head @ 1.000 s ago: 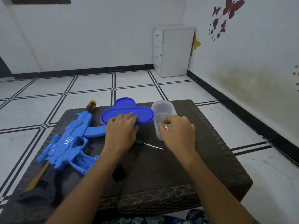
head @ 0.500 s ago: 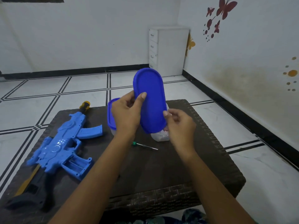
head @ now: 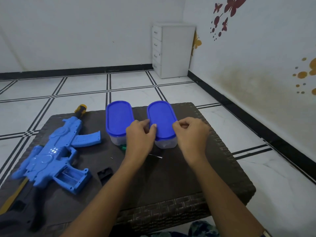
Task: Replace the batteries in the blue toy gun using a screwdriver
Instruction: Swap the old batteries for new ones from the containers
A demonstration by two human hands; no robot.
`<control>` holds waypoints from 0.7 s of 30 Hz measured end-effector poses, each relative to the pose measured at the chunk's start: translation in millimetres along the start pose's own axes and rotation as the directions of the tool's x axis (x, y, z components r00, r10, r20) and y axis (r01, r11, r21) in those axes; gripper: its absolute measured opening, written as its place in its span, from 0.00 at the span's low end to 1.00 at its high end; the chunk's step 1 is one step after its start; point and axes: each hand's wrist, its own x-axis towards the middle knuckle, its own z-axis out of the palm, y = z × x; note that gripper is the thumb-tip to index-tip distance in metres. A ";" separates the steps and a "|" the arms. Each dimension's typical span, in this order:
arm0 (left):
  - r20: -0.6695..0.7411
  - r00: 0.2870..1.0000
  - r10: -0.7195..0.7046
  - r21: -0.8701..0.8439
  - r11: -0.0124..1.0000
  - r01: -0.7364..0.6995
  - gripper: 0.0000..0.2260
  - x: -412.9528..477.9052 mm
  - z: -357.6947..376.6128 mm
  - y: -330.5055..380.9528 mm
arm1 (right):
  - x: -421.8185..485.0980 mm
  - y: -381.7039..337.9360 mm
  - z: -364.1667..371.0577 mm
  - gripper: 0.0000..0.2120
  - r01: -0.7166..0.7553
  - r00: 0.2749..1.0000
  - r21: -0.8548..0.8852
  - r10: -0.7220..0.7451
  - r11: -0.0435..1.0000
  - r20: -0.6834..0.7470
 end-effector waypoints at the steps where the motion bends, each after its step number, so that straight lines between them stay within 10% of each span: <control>1: -0.009 1.000 0.019 0.014 1.000 -0.019 0.12 1.1 1.8 -1.9 | 0.5 1.4 1.1 0.06 0.006 1.000 -0.016 -0.006 1.000 -0.004; 7: 0.025 1.000 0.010 -0.021 1.000 -0.009 0.18 4.4 12.6 -5.2 | 0.6 7.7 0.3 0.07 -0.058 0.998 0.001 0.058 0.998 -0.006; 15: 0.083 0.961 -0.265 -0.227 0.934 0.277 0.09 -5.9 20.9 2.7 | 6.2 12.9 1.0 0.11 -0.499 0.866 0.321 0.448 0.805 0.222; 21: 0.178 0.958 -0.224 0.302 0.939 0.164 0.13 24.1 8.0 16.9 | 37.4 -0.1 4.8 0.07 -0.481 0.854 0.068 0.449 0.874 0.263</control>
